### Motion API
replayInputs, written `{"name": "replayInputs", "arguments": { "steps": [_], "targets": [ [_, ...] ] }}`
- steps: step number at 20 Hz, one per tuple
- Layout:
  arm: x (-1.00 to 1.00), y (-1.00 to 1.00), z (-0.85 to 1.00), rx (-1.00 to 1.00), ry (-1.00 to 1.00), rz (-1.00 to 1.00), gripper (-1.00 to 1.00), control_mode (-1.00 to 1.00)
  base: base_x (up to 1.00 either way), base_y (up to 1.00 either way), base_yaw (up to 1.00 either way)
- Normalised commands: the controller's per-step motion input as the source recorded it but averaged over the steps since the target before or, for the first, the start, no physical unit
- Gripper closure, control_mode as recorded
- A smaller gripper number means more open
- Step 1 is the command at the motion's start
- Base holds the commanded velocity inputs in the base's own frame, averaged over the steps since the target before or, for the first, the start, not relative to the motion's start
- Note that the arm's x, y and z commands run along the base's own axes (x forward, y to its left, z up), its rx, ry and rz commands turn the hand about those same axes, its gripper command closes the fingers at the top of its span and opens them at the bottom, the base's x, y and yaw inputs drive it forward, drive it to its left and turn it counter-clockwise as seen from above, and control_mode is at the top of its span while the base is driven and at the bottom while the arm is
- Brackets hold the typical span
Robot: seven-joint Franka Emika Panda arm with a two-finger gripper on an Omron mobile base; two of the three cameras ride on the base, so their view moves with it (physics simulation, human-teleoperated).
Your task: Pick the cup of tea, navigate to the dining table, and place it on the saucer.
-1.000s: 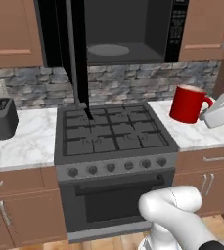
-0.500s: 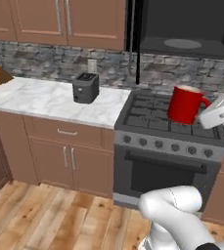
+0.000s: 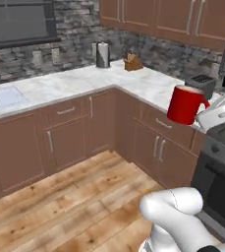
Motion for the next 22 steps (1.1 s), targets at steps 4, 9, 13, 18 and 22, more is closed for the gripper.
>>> {"name": "replayInputs", "arguments": {
  "steps": [4,9,13,18,22],
  "targets": [
    [0.0,0.0,0.0,0.0,0.0,0.0,1.0,1.0,-0.14,0.0,1.0],
    [0.0,0.0,0.0,0.0,0.0,0.0,1.0,1.0,-0.13,0.0,1.0],
    [0.0,0.0,0.0,0.0,0.0,0.0,1.0,1.0,-0.12,0.0,1.0],
    [0.0,0.0,0.0,0.0,0.0,0.0,1.0,1.0,-0.1,0.0,1.0],
    [0.0,0.0,0.0,0.0,0.0,0.0,1.0,1.0,-0.02,0.0,1.0]
  ]
}}
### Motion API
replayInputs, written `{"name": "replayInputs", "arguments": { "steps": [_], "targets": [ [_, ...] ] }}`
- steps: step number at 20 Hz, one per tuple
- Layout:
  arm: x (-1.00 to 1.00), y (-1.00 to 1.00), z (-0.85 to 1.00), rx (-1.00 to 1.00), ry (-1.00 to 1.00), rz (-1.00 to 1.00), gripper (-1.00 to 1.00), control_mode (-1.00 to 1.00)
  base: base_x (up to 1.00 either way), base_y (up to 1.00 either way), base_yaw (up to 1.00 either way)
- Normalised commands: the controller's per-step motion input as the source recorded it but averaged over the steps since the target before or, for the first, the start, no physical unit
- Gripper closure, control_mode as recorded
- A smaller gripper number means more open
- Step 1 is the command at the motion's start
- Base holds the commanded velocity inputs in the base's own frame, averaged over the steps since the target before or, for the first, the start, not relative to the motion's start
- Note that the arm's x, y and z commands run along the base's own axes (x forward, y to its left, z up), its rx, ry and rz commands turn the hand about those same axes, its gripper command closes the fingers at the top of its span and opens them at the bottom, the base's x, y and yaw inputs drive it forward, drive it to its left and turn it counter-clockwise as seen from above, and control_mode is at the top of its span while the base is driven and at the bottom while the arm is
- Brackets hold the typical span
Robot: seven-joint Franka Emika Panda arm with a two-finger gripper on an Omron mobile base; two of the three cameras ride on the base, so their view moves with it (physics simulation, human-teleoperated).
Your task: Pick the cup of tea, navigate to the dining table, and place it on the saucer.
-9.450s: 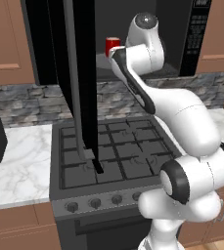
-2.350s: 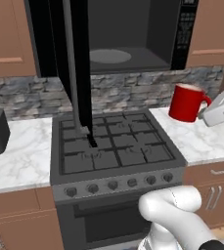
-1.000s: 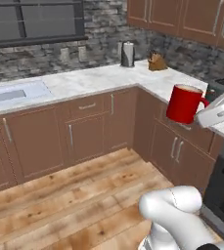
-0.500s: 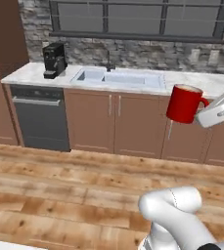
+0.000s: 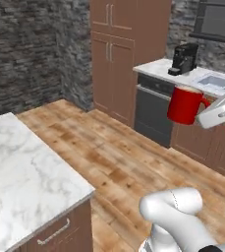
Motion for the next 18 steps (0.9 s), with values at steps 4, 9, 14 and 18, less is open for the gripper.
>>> {"name": "replayInputs", "arguments": {
  "steps": [4,9,14,18],
  "targets": [
    [0.0,0.0,0.0,0.0,0.0,0.0,1.0,1.0,0.0,-0.01,1.0],
    [0.0,0.0,0.0,0.0,0.0,0.0,1.0,1.0,0.0,-0.11,0.97],
    [0.0,0.0,0.0,0.0,0.0,0.0,1.0,1.0,0.1,-0.68,0.51],
    [0.0,0.0,0.0,0.0,0.0,0.0,1.0,1.0,0.16,-1.0,0.07]
  ]
}}
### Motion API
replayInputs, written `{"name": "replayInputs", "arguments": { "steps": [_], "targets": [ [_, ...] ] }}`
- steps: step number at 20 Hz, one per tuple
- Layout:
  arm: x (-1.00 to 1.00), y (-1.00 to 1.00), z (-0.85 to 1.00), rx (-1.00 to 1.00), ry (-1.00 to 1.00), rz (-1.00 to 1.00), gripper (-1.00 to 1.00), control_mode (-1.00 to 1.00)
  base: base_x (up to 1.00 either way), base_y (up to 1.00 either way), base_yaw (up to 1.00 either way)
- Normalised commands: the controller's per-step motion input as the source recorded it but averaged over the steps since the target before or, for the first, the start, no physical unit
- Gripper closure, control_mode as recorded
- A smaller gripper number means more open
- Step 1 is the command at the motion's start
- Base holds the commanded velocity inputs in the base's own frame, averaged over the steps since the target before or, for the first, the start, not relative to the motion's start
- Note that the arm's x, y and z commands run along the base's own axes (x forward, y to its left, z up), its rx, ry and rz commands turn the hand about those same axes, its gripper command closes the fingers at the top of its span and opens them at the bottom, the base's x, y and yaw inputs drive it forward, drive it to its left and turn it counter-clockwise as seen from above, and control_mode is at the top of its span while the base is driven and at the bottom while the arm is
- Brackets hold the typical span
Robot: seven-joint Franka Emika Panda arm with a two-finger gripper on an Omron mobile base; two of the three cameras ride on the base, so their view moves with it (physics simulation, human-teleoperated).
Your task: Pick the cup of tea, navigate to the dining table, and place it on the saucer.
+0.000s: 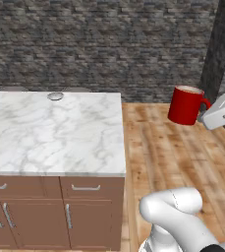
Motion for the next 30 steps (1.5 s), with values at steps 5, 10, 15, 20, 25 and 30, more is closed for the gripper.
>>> {"name": "replayInputs", "arguments": {
  "steps": [5,10,15,20,25,30],
  "targets": [
    [0.0,0.0,0.0,0.0,0.0,0.0,1.0,1.0,0.2,-1.0,0.04],
    [0.0,0.0,0.0,0.0,0.0,0.0,1.0,1.0,0.9,-1.0,0.09],
    [0.0,0.0,0.0,0.0,0.0,0.0,1.0,1.0,1.0,-0.95,0.14],
    [0.0,0.0,0.0,0.0,0.0,0.0,1.0,1.0,1.0,-0.89,0.14],
    [0.0,0.0,0.0,0.0,0.0,0.0,1.0,1.0,1.0,-0.86,0.16],
    [0.0,0.0,0.0,0.0,0.0,0.0,1.0,1.0,1.0,-0.74,0.17]
  ]
}}
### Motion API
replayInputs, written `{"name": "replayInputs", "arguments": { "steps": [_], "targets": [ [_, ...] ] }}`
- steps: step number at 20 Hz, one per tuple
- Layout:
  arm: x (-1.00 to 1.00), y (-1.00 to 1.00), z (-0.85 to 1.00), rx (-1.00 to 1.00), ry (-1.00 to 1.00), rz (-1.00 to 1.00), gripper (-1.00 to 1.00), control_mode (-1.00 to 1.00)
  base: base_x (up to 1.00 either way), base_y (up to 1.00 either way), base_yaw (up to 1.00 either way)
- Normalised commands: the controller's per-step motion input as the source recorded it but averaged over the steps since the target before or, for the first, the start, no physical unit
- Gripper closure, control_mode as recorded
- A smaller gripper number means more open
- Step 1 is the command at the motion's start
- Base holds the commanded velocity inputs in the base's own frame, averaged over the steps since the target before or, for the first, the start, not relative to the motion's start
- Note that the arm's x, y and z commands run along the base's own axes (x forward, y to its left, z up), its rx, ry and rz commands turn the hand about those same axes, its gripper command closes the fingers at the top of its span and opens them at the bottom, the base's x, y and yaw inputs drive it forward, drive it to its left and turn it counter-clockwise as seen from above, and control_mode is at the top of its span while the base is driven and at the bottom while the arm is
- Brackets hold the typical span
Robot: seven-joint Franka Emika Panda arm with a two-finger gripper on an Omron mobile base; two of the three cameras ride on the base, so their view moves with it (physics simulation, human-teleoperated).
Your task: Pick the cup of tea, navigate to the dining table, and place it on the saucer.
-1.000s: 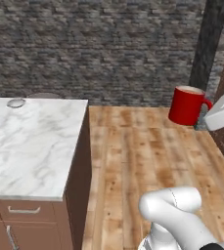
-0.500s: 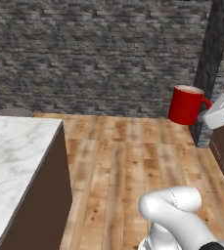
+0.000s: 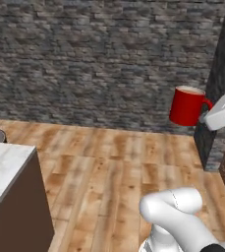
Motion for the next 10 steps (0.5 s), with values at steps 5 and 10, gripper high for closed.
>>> {"name": "replayInputs", "arguments": {
  "steps": [5,10],
  "targets": [
    [0.0,0.0,0.0,0.0,0.0,0.0,1.0,1.0,1.0,-0.51,0.28],
    [0.0,0.0,0.0,0.0,0.0,0.0,1.0,1.0,1.0,-0.31,0.39]
  ]
}}
